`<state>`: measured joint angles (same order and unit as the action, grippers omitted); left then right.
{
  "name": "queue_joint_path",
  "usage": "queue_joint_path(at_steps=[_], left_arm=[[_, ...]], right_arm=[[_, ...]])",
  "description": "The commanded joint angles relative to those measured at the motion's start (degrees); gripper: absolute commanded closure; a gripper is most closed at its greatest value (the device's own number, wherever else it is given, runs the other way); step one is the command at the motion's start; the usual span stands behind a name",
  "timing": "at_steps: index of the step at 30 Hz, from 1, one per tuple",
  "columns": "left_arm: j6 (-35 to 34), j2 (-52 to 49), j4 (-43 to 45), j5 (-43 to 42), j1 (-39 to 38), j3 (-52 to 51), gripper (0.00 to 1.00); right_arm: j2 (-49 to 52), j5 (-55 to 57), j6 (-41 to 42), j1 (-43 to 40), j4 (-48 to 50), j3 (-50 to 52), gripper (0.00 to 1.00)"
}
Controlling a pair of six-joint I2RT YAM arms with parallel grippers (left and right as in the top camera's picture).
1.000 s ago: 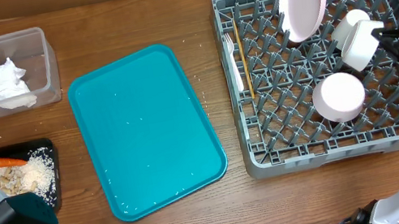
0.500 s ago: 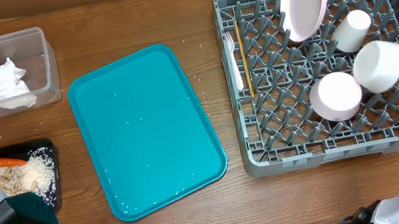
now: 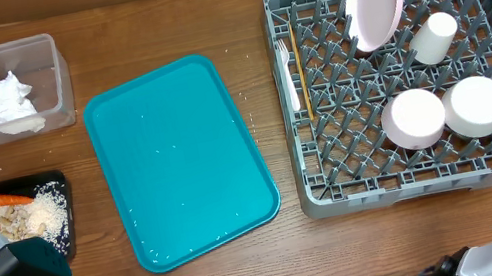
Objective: Sort waste into correct bins and load items into the dishwasher rack
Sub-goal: 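Raise the right gripper and move it toward the teal tray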
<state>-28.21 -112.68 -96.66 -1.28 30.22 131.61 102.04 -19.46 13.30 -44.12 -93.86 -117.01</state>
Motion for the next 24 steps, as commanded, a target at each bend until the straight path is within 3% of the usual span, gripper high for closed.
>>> queue_joint_path(at_steps=[1, 3, 4, 5, 6, 13, 17, 24], left_arm=[[-0.55, -0.46, -0.11, 0.22, 0.04, -0.33, 0.00], [-0.52, -0.46, -0.11, 0.22, 0.04, -0.33, 0.00], [-0.52, -0.46, -0.11, 0.22, 0.02, -0.33, 0.00], [-0.52, -0.46, -0.11, 0.22, 0.04, -0.33, 0.00], [-0.55, -0.46, -0.11, 0.22, 0.04, -0.33, 0.00], [-0.52, -0.46, -0.11, 0.22, 0.04, -0.33, 0.00], [-0.55, -0.46, -0.11, 0.22, 0.04, -0.33, 0.00], [-0.52, -0.46, -0.11, 0.22, 0.02, -0.33, 0.00]], right_arm=[[-8.11, -2.49, -0.31, 3.58, -0.48, -2.32, 0.55], [-11.50, -5.68, -1.99, 7.02, -0.70, -2.32, 0.50], [-13.68, -7.50, -2.69, 10.25, -0.96, -2.32, 0.36], [-14.80, -7.93, -2.86, 12.61, -1.01, -2.32, 0.14], [-16.11, -7.89, -2.86, 16.17, -0.96, -2.32, 0.00], [-16.83, -7.63, -4.35, 41.99, 1.42, -1.84, 0.00], [-13.55, -7.28, -4.35, 57.16, 7.43, 1.42, 0.00], [-2.49, 16.50, 0.92, 74.99, 12.50, 2.95, 0.00]])
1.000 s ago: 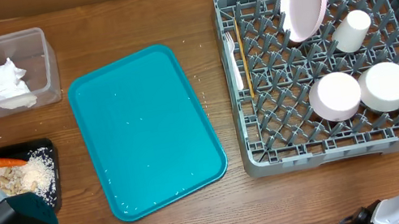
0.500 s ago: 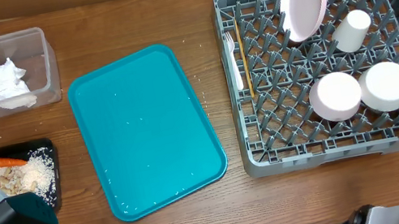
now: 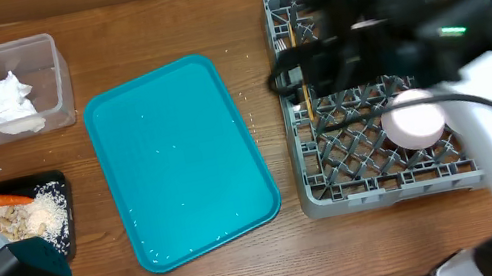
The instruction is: Sort waste into correct bins and load items into the dishwasher rack
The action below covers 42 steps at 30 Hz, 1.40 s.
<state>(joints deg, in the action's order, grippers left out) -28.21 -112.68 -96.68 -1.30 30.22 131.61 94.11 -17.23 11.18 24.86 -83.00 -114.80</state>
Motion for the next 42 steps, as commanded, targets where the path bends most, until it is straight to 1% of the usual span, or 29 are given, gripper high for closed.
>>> queue_joint_path(at_steps=[1, 4, 9, 11, 13, 14, 19, 23, 31, 32, 34, 42], left_arm=[[-0.52, -0.46, -0.09, 0.24, 0.04, -0.33, 0.00], [-0.55, -0.46, -0.09, 0.24, 0.02, -0.33, 0.00], [-0.55, -0.46, -0.09, 0.24, 0.04, -0.33, 0.00], [-0.55, -0.46, -0.09, 0.24, 0.02, -0.33, 0.00], [-0.55, -0.46, -0.09, 0.24, 0.04, -0.33, 0.00], [-0.55, -0.46, -0.09, 0.24, 0.04, -0.33, 0.00], [-0.55, -0.46, -0.09, 0.24, 0.02, -0.33, 0.00], [-0.55, -0.46, -0.09, 0.24, 0.02, -0.33, 0.00], [-0.55, -0.46, -0.09, 0.24, 0.04, -0.33, 0.00], [-0.52, -0.46, -0.09, 0.24, 0.04, -0.33, 0.00], [-0.52, -0.46, -0.09, 0.24, 0.04, -0.33, 0.00], [-0.52, -0.46, -0.09, 0.24, 0.02, -0.33, 0.00]], right_arm=[[7.41, 15.82, 3.04, 7.48, 2.43, 0.74, 0.00], [14.19, 19.02, 3.06, 11.37, 5.05, 0.74, 0.00], [24.81, 21.70, 3.08, 14.05, 10.47, 0.74, 0.00], [28.24, 21.68, 3.08, 14.16, 12.55, 0.74, 0.04], [30.99, 21.70, 3.02, 14.14, 14.49, 0.74, 0.12], [32.41, 21.70, 2.99, 14.14, 15.56, 0.74, 0.15], [37.75, 22.01, 3.02, 14.14, 19.32, 0.74, 0.15], [40.74, 23.80, 3.04, 14.14, 20.98, 0.76, 0.16], [42.53, 24.09, 3.87, 14.01, 22.86, 1.11, 0.32], [42.53, 24.09, 4.15, 14.01, 23.19, 1.25, 0.36], [42.56, 24.13, 5.11, 14.01, 23.41, 1.38, 0.40], [42.56, 24.11, 5.64, 14.01, 25.38, 4.79, 0.43]])
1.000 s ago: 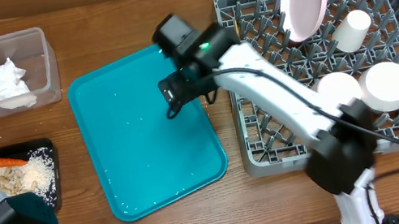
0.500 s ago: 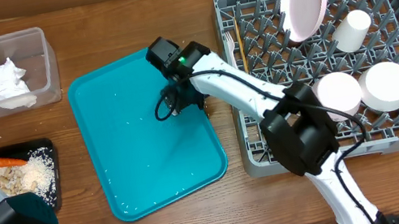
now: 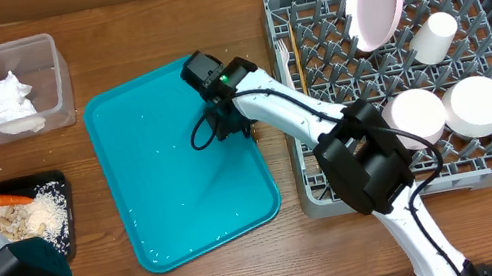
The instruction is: Sort waste into correct bins and load items into the dishwasher rack
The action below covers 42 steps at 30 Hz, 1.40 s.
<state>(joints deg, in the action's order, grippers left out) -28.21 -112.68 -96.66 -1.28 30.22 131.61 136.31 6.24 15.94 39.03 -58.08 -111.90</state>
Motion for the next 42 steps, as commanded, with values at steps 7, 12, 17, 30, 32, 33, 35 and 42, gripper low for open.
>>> queue_joint_path(at_steps=[7, 12, 17, 30, 32, 33, 35, 42], left_arm=[[-0.52, -0.46, -0.11, 0.22, 0.04, -0.33, 0.00], [-0.55, -0.46, -0.11, 0.22, 0.04, -0.33, 0.00], [-0.55, -0.46, -0.11, 0.22, 0.04, -0.33, 0.00], [-0.55, -0.46, -0.11, 0.22, 0.04, -0.33, 0.00], [-0.52, -0.46, -0.11, 0.22, 0.04, -0.33, 0.00], [-0.52, -0.46, -0.11, 0.22, 0.04, -0.33, 0.00], [-0.55, -0.46, -0.11, 0.22, 0.04, -0.33, 0.00], [-0.55, -0.46, -0.11, 0.22, 0.04, -0.33, 0.00]], right_arm=[[0.35, 0.57, 3.43, -0.15, 0.17, 2.03, 0.69], [0.35, 0.63, 6.40, -0.15, 0.07, 2.01, 0.71], [0.35, 1.42, 12.02, -0.24, -0.28, 2.01, 0.81], [0.33, 0.35, 20.79, -4.66, -2.05, 1.90, 0.91], [0.33, -1.33, 20.81, -5.79, -2.01, 1.90, 0.92], [0.33, -2.12, 20.81, -6.23, -1.99, 1.88, 0.92], [0.33, -3.13, 20.74, -6.93, -2.08, 1.64, 0.92], [0.33, -4.85, 15.63, -7.26, -1.20, 0.00, 0.89]])
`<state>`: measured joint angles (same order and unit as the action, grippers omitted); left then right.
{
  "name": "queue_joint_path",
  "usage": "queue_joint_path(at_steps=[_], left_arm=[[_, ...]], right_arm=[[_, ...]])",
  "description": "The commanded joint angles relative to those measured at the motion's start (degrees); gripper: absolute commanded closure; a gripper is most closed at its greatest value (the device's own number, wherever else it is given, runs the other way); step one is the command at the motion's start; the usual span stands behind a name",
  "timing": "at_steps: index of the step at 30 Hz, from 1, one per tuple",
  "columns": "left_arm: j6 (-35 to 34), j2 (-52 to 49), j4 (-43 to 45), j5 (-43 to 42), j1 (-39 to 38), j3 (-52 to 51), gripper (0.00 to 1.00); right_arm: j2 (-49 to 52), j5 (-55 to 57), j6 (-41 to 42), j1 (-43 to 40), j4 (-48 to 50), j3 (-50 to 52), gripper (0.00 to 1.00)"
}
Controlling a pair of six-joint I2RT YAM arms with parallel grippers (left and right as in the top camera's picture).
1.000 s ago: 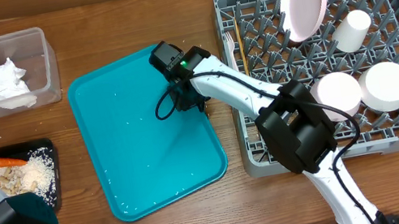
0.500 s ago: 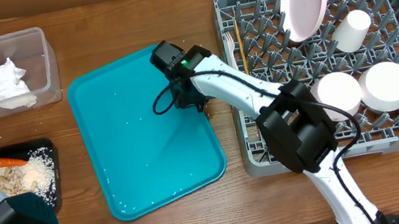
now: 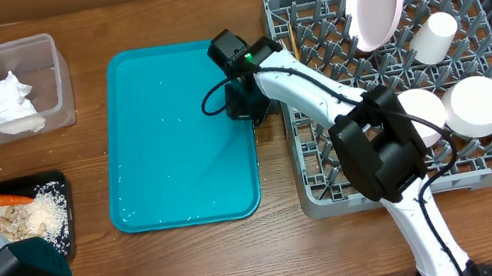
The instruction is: Sort waste into correct bins and load items into the dishwasher rack
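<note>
The empty teal tray (image 3: 175, 140) lies square to the table, left of the grey dishwasher rack (image 3: 338, 198). My right gripper (image 3: 242, 106) sits low at the tray's right rim, between tray and rack. Its fingers are hidden under the wrist, and it appears shut on the rim. The rack holds a pink plate on edge, a white cup (image 3: 433, 37) on its side, two upturned white bowls (image 3: 479, 104) and cutlery (image 3: 288, 49) along its left side. My left gripper hangs at the far left by the clear bin, its jaws unreadable.
A clear plastic bin (image 3: 54, 85) with crumpled tissue and a red scrap stands at the back left. Below it a black container (image 3: 56, 182) holds carrot, rice and other food. My left arm runs down the left edge.
The tray has turned from tilted to square and shifted toward the back of the table. My right gripper went right and back with the tray's right rim. The left arm stayed put.
At first the tray lay tilted and my right arm was out of sight. Then the right arm was a blur over the rack. After that its gripper was down on the tray's right side, and now the tray is straightened and nearer the back.
</note>
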<state>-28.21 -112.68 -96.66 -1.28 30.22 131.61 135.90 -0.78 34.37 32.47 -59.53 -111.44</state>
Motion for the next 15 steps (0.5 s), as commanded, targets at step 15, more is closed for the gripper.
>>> queue_joint_path(at_steps=[15], left_arm=[[-0.55, -0.46, -0.11, 0.22, 0.04, -0.33, 0.00]], right_arm=[[0.74, 0.35, -17.53, -0.50, 3.50, -0.83, 0.87]])
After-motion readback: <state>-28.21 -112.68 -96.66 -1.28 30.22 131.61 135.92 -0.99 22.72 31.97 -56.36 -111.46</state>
